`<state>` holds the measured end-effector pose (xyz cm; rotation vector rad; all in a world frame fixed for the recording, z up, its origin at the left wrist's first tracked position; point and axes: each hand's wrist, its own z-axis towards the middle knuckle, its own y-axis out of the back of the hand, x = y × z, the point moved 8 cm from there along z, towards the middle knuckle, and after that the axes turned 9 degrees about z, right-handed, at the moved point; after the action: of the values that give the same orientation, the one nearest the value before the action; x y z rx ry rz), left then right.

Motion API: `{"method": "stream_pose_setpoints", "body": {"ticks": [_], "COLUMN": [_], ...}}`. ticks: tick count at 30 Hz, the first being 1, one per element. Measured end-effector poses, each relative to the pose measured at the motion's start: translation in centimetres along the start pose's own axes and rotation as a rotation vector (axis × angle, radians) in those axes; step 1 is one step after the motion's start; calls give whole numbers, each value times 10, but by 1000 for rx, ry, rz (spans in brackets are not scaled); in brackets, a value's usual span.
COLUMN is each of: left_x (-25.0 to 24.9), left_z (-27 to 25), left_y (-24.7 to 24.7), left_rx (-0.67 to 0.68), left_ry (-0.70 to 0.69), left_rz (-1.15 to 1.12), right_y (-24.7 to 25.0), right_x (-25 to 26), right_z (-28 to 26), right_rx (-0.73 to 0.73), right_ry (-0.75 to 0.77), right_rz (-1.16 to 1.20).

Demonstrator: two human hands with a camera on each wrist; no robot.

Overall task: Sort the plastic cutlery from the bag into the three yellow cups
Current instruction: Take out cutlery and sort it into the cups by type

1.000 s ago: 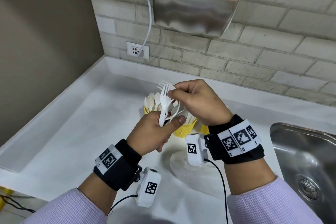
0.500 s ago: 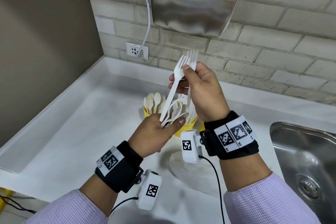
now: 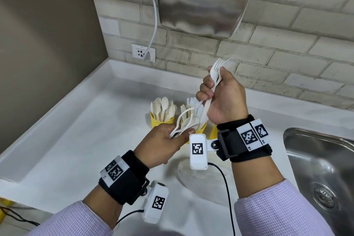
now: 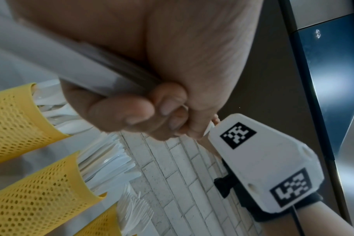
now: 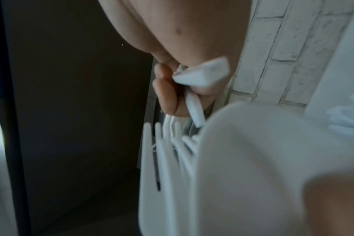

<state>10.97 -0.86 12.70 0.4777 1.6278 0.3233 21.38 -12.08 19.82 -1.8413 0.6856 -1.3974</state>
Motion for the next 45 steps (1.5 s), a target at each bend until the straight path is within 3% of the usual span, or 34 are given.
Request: {"method": "stream_pose_setpoints", "body": {"ticks": [7, 14, 26, 32, 41, 45], "left_x": [2, 7, 9, 12, -11, -15], "left_z": [0, 2, 4, 3, -7, -9], "left_y": [5, 7, 11, 8, -3, -4], "left_rx": [-23, -32, -54, 18, 228, 265], "left_ry": [26, 45, 57, 58, -6, 8], "left_rz": [-29, -45, -107, -355, -609, -685], "right_y": [9, 21, 34, 13, -1, -8], "right_x": [6, 12, 9, 8, -26, -48], "right_z": [0, -4, -7, -17, -19, -28], "right_rx": [63, 76, -25, 145, 329, 371], "right_ry": [-4, -2, 104, 181, -31, -185], "right_rz": [-112, -399, -540, -759, -730, -534]}}
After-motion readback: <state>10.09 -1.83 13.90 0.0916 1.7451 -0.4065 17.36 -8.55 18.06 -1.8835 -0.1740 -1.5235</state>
